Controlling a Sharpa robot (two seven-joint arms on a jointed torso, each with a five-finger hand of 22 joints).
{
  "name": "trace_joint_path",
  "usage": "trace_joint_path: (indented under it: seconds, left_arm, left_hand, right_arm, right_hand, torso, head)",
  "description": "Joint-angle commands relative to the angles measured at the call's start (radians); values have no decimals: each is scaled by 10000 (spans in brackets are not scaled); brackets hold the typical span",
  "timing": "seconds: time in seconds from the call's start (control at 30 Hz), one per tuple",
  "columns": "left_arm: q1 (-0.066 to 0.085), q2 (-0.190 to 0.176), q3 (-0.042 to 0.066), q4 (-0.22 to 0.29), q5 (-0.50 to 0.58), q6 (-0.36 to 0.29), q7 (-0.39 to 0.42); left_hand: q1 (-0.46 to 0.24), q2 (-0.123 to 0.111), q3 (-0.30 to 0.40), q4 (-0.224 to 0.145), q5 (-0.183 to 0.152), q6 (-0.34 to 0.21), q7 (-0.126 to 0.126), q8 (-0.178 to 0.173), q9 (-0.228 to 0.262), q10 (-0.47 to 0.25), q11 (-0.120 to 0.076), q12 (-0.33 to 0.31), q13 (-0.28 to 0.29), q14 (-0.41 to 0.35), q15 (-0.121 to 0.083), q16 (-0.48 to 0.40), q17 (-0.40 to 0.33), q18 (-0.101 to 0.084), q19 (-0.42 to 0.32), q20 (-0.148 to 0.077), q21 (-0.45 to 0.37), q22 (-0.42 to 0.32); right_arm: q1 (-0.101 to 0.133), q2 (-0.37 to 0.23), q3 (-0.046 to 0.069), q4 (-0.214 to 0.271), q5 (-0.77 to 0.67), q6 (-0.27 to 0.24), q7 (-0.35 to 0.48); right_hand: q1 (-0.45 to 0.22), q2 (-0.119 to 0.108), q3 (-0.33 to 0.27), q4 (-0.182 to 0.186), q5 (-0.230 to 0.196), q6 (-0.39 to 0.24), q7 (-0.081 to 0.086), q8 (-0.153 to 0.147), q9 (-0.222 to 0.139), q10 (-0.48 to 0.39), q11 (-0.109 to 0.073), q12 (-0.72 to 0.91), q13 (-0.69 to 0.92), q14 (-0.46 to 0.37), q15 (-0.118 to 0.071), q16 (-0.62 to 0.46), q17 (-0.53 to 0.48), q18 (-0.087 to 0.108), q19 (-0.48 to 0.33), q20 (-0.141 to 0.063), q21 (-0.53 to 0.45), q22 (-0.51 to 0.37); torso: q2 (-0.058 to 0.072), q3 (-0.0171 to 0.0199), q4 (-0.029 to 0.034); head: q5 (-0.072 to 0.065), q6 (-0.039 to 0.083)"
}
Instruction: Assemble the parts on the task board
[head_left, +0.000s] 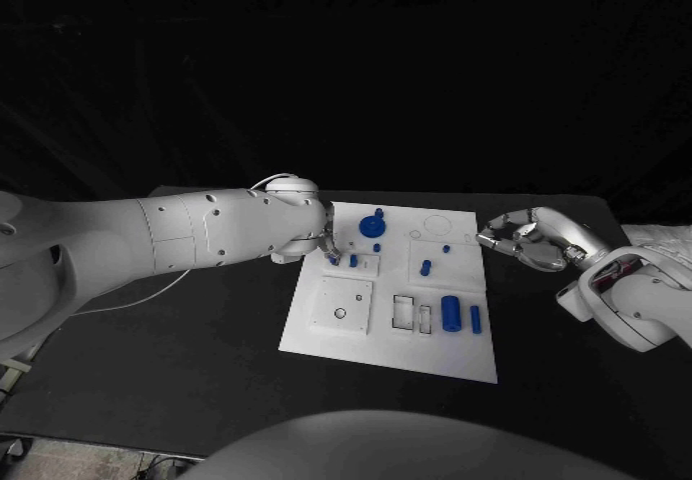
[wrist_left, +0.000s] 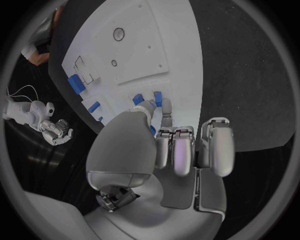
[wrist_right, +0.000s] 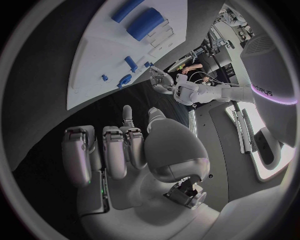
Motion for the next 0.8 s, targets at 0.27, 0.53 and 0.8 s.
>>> trace_joint_path:
  seconds: [0.27,0.53,0.8]
  left_arm:
    - [-59,63,-7,-56,-86,-21,110]
    - [-69,75,-5,-67,-95,-94,106]
    - [-75,87,-3,-57,-97,-96,109]
  left_hand:
    - [-20,102,65,13,-15,65,-21,55,0,1039,-77,23,2630,1051,-43,25,2633,14,642,-58,-38,2305]
    - [-21,99,69,12,-16,66,-22,55,0,1039,-77,23,2630,1051,-43,25,2633,17,637,-58,-53,2301]
    - [-23,95,76,10,-18,69,-22,54,-1,1039,-77,23,2630,1051,-43,25,2633,17,636,-58,-55,2300]
  right_arm:
    - [-8,-7,1,16,-20,-9,81]
    - [-8,-12,1,13,-20,5,65]
    - [-9,-15,1,3,-20,6,60]
  right_hand:
    - [97,-21,-41,-31,57,-45,-21,-39,10,1068,39,39,2634,1026,37,34,2634,23,616,44,-27,2413]
    - [97,-21,-41,-31,57,-45,-21,-39,10,1068,39,39,2634,1026,37,34,2634,23,616,44,-27,2413]
    - [95,-10,-50,-17,57,-42,-18,-32,18,1068,40,39,2634,1026,36,34,2634,22,619,43,-24,2414]
  torso:
    - [-3,-1,-2]
    - [-6,1,0]
    - [-2,2,2]
  head:
    - [6,-1]
    - [5,-1]
    - [9,-1]
